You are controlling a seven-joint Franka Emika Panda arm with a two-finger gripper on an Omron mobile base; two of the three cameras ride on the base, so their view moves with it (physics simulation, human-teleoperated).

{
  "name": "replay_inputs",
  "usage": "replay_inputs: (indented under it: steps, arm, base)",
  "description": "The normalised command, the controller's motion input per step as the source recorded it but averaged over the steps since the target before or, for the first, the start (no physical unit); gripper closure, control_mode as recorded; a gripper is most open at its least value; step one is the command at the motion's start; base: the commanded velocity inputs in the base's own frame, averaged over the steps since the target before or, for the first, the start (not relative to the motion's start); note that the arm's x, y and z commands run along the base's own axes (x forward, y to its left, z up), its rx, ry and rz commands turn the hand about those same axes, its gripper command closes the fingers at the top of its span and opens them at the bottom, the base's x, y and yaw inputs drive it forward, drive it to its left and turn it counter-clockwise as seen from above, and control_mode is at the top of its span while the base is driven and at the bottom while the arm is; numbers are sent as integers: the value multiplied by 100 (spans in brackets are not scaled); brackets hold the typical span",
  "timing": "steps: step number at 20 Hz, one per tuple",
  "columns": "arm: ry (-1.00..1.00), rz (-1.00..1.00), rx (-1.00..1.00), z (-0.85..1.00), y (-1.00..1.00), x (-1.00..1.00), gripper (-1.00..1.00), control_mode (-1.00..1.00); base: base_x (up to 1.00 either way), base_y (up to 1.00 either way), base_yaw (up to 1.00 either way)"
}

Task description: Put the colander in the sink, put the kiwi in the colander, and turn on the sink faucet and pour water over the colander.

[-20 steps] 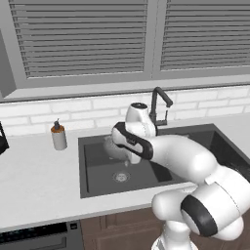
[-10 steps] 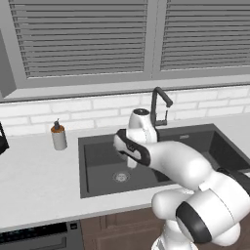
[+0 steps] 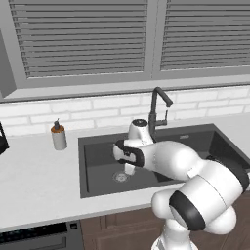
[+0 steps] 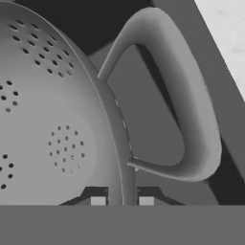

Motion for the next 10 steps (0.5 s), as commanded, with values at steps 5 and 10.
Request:
replay_inputs:
  steps: [5, 10]
  arm:
    - [0, -10, 0, -34, -14, 11, 100, -100]
    - [2, -7, 0, -23, -6, 8, 100, -100]
  base:
    - [0, 0, 0]
    - [0, 0, 0]
